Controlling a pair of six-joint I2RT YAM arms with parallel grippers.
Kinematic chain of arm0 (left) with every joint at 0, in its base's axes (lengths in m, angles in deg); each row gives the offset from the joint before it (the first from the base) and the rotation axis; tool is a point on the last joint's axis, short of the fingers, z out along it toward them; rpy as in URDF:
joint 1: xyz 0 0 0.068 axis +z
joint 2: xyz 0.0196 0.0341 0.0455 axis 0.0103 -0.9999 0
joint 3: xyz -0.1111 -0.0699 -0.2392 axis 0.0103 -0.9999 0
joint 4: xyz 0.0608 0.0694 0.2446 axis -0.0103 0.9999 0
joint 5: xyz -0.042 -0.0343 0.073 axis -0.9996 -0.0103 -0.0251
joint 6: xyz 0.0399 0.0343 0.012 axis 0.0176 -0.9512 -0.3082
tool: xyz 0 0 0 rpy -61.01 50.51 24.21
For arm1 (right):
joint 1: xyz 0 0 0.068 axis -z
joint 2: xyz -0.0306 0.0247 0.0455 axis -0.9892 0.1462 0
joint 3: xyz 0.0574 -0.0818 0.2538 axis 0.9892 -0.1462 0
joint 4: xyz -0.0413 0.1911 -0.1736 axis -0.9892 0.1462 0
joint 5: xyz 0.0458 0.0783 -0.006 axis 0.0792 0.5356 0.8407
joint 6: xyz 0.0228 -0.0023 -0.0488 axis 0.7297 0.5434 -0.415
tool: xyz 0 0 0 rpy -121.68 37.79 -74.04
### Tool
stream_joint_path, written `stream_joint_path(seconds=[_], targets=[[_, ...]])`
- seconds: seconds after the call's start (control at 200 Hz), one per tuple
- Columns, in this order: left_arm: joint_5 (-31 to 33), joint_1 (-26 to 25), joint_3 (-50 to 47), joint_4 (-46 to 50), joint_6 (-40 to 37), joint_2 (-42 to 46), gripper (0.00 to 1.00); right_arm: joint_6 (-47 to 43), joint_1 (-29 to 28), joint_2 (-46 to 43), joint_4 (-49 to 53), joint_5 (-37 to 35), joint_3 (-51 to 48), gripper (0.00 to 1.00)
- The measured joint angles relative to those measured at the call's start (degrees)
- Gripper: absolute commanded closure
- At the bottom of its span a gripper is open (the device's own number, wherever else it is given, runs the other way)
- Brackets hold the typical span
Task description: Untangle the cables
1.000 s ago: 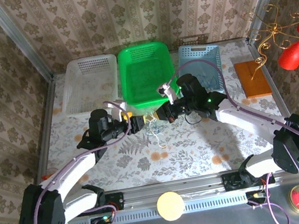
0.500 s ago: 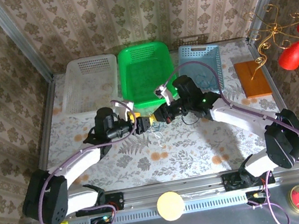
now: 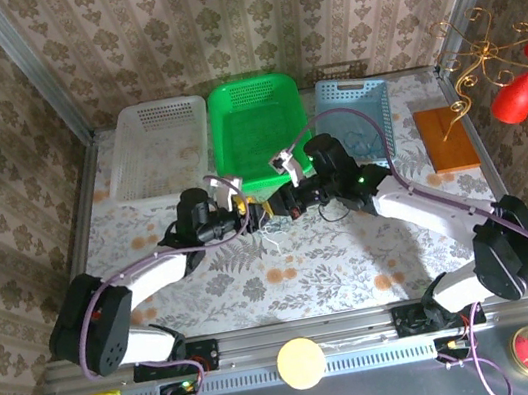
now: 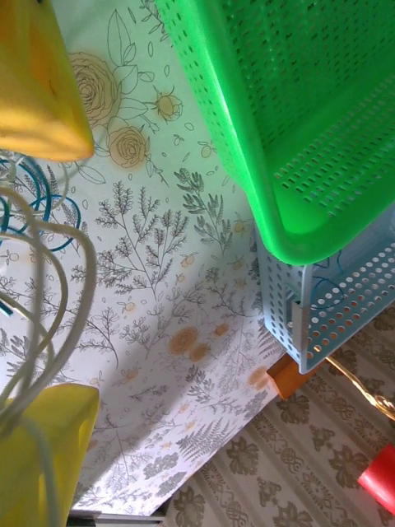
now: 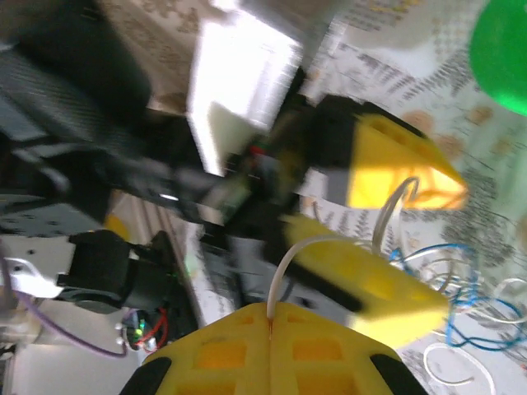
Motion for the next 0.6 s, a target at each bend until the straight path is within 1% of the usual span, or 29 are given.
stream_joint_path(seconds=[0.04, 0.1, 0.225, 0.31, 0.415, 0.6], targets=[[0.2, -0.3, 0.1, -0.3, 0.1, -0.6, 0.35, 0.2, -0.3, -0.8, -0.6, 0.4, 0.0, 1.0], [0.4, -0.7, 0.2, -0.9, 0.3, -1.4, 0.44, 0.3, -0.5, -1.7, -1.5, 0.9, 0.0, 1.0], [0.9, -1.0, 0.2, -2.0, 0.9, -2.0, 0.75, 0.4, -0.5, -2.3, -1.9, 1.0, 0.0, 1.0], [1.8, -1.0, 0.1, -2.9, 0.6, -2.1, 0.88, 0.4, -0.5, -2.3, -1.6, 1.0, 0.0, 1.0], [2.7, -1.0, -0.8, -4.0, 0.8, -2.1, 0.95, 0.3, -0.1, -2.7, -1.0, 1.0, 0.2, 1.0], [3.3, -1.0, -3.4, -5.9, 0.8, -2.1, 0.96, 0.4, 2.8, -5.9, 1.5, 0.9, 2.5, 1.0]])
